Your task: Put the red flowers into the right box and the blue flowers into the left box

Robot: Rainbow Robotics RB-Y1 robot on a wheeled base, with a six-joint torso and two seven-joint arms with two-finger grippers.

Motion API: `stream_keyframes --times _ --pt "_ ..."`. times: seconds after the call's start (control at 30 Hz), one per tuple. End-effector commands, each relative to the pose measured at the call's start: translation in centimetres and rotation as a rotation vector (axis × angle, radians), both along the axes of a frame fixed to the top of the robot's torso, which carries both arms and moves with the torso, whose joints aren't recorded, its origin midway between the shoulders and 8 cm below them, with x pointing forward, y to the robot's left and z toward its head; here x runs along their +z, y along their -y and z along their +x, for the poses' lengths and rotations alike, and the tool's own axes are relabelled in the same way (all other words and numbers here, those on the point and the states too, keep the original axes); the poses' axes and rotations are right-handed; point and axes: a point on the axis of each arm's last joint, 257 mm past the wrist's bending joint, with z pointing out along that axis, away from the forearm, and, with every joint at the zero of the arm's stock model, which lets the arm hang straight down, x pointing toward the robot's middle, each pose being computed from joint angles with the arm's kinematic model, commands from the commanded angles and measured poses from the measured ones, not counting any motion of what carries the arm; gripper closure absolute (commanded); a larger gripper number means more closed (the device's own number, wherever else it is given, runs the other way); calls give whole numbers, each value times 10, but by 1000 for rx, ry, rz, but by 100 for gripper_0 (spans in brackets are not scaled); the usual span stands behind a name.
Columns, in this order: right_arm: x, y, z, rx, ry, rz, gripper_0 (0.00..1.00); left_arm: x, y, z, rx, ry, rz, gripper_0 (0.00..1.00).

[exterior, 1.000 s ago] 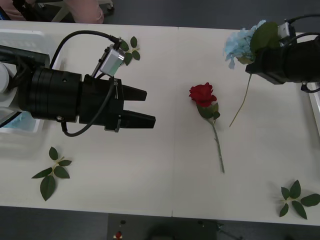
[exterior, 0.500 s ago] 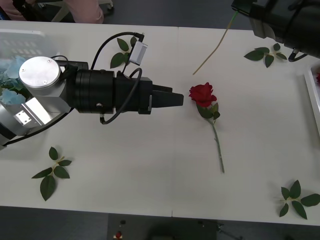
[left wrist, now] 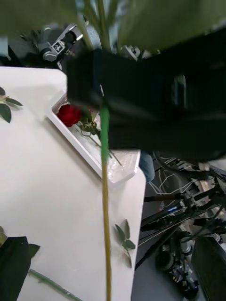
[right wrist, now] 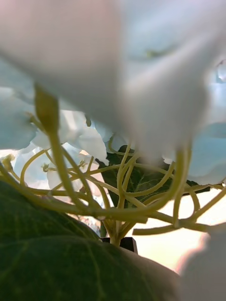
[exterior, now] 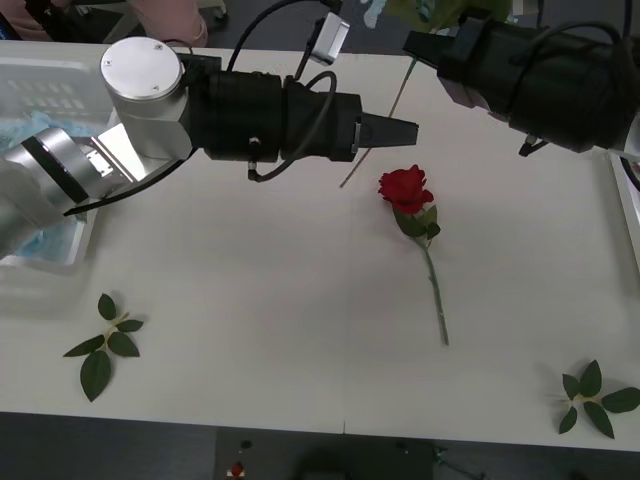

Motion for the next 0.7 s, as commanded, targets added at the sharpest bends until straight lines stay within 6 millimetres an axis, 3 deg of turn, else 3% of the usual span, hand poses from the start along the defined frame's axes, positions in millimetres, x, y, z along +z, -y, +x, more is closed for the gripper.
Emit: stream_keyframes --times 0.03,0.07,0.13,0.17,0.2,0.7 --pt "9 -11 -14 32 55 -28 100 25 5 15 12 68 45 0" --pt "9 -11 -14 33 57 -27 100 23 9 14 4 74 60 14" --pt "8 -11 -14 34 57 -31 100 17 19 10 -14 74 89 79" --pt "9 -11 -14 33 58 -30 100 14 21 10 -17 67 96 94" --pt "9 -11 -14 33 58 -30 100 8 24 8 -22 54 106 100" --pt "10 -11 -13 31 64 -30 100 0 31 10 -16 18 103 100"
